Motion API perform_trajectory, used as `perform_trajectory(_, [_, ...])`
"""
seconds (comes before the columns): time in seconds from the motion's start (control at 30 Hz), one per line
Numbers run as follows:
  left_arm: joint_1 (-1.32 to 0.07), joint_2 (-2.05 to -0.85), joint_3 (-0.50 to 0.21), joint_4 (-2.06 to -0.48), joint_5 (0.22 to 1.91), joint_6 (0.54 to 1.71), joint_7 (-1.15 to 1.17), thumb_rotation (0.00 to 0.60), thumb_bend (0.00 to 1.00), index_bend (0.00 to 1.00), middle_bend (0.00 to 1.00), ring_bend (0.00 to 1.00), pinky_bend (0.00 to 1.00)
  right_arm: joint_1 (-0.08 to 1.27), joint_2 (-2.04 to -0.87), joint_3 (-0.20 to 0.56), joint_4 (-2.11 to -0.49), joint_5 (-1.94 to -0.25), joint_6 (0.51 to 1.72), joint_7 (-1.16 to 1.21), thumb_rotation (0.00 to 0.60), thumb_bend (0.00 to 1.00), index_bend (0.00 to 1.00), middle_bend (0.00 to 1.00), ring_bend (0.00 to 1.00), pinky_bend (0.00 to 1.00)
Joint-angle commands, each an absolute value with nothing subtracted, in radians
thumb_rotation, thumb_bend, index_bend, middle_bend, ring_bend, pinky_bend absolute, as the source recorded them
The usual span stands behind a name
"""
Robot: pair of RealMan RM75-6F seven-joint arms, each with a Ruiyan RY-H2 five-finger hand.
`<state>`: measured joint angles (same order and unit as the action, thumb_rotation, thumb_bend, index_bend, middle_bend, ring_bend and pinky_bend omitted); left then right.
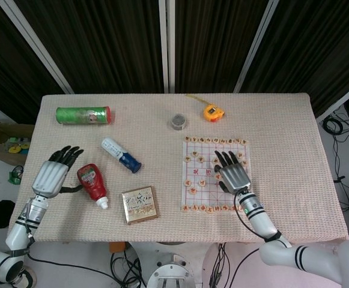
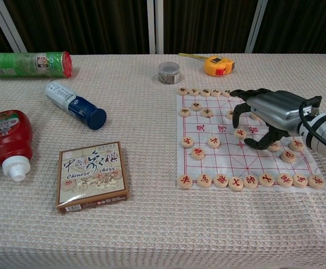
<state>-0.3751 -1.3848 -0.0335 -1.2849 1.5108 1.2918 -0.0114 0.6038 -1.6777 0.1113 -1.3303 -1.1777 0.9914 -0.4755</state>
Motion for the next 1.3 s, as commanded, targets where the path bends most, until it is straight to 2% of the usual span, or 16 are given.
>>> perform_trajectory(0.03, [-0.375,-1.385,-0.034,-1.284,1.511,1.292,-0.012,0.487,0.06,0.13,0.11,0.08,0.20,0.605,-1.681,0.111,-1.327,-1.177,0.990,-0.475,0.600,0.32,0.41,0.00,0.00,0.00])
perform_trajectory(0.6, [-0.370,-1.386,-0.030,-1.279,1.513,1.285,-0.018,0.502,0.06,0.13,0.11,0.08,0.20,0.599,-1.708,0.114,-1.292,-1.202,1.029,-0.461,0.600,0.32,0.52,0.00,0.00,0.00])
perform_trajectory(1.03, [-0.361,-1.394,-0.025,-1.266,1.534,1.310,-0.036,0.506,0.06,0.13,0.11,0.08,0.20,0.613,-1.755,0.139,-1.206,-1.233,1.075,-0.486,0.600,0.33,0.53,0.01,0.00,0.00])
perform_trajectory(1.3, [-0.361,-1.392,-0.024,-1.265,1.545,1.317,-0.039,0.505,0.06,0.13,0.11,0.08,0.20,0.623,-1.781,0.141,-1.172,-1.225,1.050,-0.491,0.600,0.33,0.53,0.01,0.00,0.00])
